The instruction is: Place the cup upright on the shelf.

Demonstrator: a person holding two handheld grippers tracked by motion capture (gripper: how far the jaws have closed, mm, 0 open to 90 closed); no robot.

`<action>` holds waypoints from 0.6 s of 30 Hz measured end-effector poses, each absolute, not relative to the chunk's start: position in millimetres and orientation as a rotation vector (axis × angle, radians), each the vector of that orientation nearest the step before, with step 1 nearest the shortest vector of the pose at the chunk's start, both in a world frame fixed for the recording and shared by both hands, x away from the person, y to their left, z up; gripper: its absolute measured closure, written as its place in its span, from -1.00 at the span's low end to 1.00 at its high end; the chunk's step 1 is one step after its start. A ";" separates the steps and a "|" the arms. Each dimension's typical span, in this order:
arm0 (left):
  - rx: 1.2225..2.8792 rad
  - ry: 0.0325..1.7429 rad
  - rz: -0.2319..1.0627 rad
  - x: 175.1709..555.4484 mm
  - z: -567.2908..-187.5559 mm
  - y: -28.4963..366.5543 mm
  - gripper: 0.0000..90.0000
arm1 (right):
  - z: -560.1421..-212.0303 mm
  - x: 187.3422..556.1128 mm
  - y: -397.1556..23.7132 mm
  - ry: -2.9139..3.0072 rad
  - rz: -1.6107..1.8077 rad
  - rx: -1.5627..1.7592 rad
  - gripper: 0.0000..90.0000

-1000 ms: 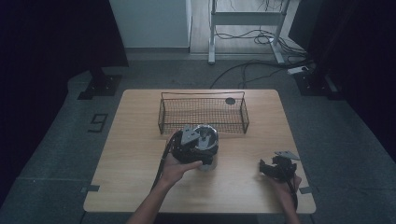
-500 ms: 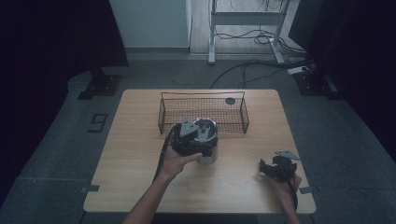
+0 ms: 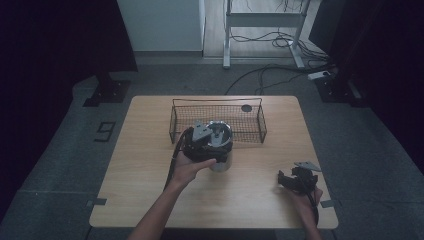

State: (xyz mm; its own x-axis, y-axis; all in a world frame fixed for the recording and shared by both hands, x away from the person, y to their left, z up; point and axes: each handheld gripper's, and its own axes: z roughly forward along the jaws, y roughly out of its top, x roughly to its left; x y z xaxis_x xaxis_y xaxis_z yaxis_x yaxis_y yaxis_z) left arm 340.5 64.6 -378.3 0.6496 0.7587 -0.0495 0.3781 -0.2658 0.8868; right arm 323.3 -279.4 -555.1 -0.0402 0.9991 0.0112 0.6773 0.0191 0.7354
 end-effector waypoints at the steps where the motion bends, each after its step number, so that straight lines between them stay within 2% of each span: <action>1: 1.879 0.899 0.484 341.6 -377.1 64.7 -0.92 | -555.1 323.3 -279.4 1.772 0.788 1.710 -0.71; 18: 1.868 0.908 0.496 346.7 -372.0 65.3 -0.92 | -555.0 323.5 -279.6 1.772 0.787 1.712 -0.71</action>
